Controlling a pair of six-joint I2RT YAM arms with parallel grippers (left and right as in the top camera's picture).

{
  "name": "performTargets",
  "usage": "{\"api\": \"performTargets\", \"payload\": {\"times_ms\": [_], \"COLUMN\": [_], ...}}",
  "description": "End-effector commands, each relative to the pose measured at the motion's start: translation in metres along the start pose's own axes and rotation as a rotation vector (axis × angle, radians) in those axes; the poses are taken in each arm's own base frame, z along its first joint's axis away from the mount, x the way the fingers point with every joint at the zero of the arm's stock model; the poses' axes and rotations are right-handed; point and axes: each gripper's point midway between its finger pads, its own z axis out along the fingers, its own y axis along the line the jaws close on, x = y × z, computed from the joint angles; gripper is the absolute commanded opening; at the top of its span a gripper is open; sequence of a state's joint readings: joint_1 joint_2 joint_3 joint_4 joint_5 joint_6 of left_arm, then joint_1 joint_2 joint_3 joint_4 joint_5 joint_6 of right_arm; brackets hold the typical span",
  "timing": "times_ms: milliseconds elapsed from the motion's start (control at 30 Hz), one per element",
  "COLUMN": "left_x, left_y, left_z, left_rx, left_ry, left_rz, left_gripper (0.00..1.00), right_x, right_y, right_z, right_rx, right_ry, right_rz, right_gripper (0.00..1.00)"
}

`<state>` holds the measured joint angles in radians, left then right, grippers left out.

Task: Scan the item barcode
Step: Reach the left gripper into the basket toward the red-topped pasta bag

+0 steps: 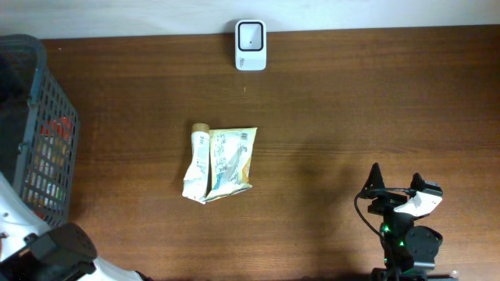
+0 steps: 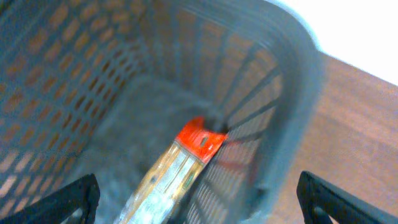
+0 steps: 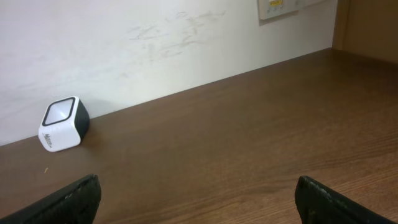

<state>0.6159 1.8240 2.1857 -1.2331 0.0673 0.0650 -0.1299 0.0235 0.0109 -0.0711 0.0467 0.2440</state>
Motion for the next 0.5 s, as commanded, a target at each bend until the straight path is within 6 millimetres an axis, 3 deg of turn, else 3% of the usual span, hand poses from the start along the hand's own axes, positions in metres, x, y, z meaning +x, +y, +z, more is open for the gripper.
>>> {"api": "performTargets", "payload": {"times_ms": [0, 300, 467], "left_x": [0.033, 0.108, 0.118], "left_y": [0.019, 0.004, -0.003], "left_z": [0.042, 0.136, 0.152], "left_rx": [0.026, 0.248, 0.365], "left_ry": [0.171, 0.489, 0.499], "left_rz": [-0.043, 0.085, 0.134], "left_gripper": [0.99, 0.98, 0.98], "right_x": [0.003, 0.003, 0.003], "right_y": [0.0, 0.0, 0.0], "right_z": [0.0, 0.0, 0.0], "right_rx": [0.002, 0.002, 0.001], "right_ry": [0.008, 0.008, 0.008], "right_rz": [0.006, 0.006, 0.006], "right_gripper": [0.99, 0.99, 0.99]}}
